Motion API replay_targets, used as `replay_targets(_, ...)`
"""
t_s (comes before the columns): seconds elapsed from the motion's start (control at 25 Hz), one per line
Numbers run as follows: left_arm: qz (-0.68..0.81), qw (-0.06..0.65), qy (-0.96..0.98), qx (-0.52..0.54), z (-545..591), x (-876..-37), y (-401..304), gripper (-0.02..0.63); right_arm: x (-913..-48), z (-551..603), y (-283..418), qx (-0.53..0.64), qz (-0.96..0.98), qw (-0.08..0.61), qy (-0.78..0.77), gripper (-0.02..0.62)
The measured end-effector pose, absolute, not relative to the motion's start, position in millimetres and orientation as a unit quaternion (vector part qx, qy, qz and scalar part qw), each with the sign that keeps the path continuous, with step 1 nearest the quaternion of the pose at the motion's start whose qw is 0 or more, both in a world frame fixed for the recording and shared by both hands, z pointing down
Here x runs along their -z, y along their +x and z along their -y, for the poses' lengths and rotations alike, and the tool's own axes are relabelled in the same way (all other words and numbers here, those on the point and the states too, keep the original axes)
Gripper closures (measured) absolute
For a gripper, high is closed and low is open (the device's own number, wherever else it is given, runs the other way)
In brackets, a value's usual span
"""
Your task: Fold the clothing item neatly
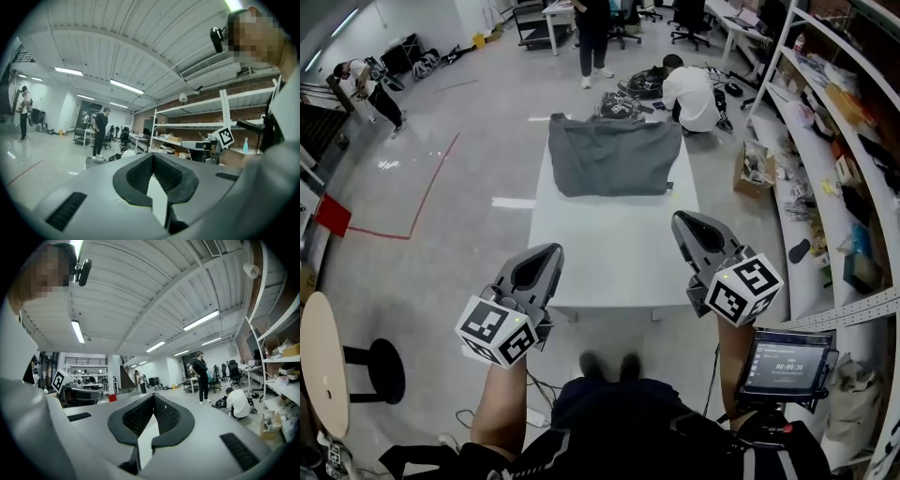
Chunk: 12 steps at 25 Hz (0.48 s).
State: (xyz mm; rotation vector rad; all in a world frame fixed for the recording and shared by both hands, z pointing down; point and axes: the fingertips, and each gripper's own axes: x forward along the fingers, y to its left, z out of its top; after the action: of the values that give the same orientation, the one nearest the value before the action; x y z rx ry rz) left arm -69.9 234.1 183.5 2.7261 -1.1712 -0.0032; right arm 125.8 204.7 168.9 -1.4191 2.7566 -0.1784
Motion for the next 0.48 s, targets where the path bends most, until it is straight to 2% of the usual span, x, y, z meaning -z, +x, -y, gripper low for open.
replay_targets(0.2,0.395,0.074,0.915,0.009,-318.7,-180.3,-119.6,0.606,-161.9,-290.9,75.5,0.043,-0.883,0.021,-0.467,0.588)
replay_targets(0.48,0.355,0.086,0.93,0.024,-392.8,-180.4,-140.0,0.606,-169.6,-375.7,41.3,0.039,-0.87,0.002,-0.492,0.588)
